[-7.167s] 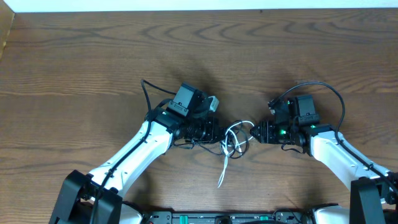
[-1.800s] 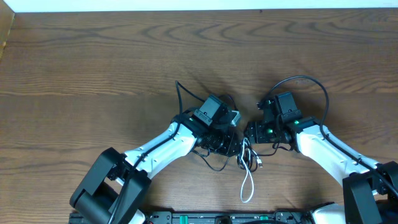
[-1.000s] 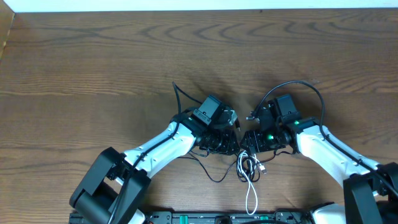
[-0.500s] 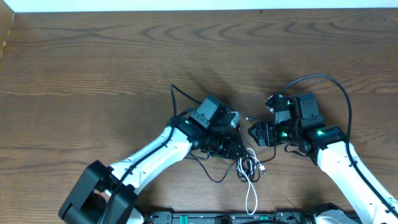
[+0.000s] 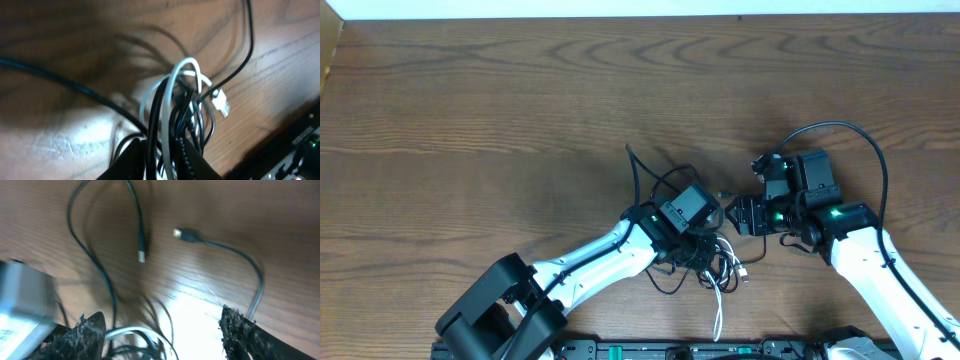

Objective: Untangle cables

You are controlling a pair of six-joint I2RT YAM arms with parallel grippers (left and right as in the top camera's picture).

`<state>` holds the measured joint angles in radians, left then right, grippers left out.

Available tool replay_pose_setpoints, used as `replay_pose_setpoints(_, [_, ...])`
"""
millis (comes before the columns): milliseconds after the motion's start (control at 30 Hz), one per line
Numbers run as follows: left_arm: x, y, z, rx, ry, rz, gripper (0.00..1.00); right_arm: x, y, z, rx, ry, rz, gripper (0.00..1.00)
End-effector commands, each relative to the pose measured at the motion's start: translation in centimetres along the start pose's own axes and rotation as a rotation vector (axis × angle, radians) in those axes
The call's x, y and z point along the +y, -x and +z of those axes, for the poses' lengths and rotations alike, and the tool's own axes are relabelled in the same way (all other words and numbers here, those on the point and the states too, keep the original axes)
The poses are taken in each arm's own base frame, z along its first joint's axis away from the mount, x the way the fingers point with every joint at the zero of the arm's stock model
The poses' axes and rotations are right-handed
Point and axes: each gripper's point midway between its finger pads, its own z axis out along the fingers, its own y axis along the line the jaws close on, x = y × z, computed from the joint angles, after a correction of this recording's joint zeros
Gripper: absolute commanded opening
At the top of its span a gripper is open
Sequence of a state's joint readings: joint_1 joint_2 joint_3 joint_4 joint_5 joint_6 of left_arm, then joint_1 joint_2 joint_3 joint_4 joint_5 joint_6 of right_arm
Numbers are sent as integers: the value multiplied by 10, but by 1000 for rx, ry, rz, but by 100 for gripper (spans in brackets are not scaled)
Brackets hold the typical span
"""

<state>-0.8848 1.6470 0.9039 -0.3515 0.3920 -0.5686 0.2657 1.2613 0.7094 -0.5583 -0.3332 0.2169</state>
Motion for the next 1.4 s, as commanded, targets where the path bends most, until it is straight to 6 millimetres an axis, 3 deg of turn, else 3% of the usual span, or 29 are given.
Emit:
replay_pose_setpoints(0, [16, 10, 0, -37, 44, -41, 9, -15, -2, -2, -2, -81, 43, 71])
replay_pose_setpoints(133, [25, 29, -13, -75, 22, -88, 7, -14, -7, -2, 19, -75, 48, 75])
replay_pose_setpoints(233, [16, 45, -32, -99, -72, -70, 8, -6, -9, -1, 31, -26, 36, 83])
replay_pose_setpoints(400, [-18, 68, -77, -156, -328, -15, 7, 32, -13, -5, 48, 196, -147, 86])
replay_pose_setpoints(533, [-53, 69, -106, -172, -512, 73, 7, 34, -13, -5, 45, 210, -171, 86])
replay_pose_setpoints(633, [-61, 70, -116, -189, -549, 91, 7, 34, -11, -5, 37, 206, -173, 83])
replay_pose_setpoints(700, [-63, 70, -119, -196, -552, 96, 7, 27, -9, -3, 29, 162, -173, 74])
replay_pose_setpoints(733, [-64, 69, -120, -198, -555, 97, 7, 18, -7, -2, 24, 112, -155, 64])
replay_pose_setpoints(767, [-65, 69, -122, -196, -561, 100, 7, 3, -5, -1, 17, 19, -100, 43])
replay_pose_setpoints(833, [-65, 68, -121, -195, -560, 99, 8, -28, -5, -3, 3, -158, 40, 22])
replay_pose_setpoints(867, [-64, 68, -121, -194, -559, 98, 7, -37, -6, -5, -3, -210, 84, 21])
replay_pose_setpoints(900, [-64, 68, -121, -194, -559, 98, 7, -62, -10, -12, -24, -360, 213, 21])
replay_pose_setpoints(1000, [-64, 68, -121, -196, -558, 102, 8, -82, -19, -21, -28, -483, 296, 20])
replay_pose_setpoints(1200, [-44, 72, -110, -222, -440, 67, 7, -70, -21, -15, -4, -406, 300, 5])
replay_pose_setpoints(1367, [-22, 70, -101, -220, -324, 11, 8, -17, -8, -2, 16, -95, 137, 3])
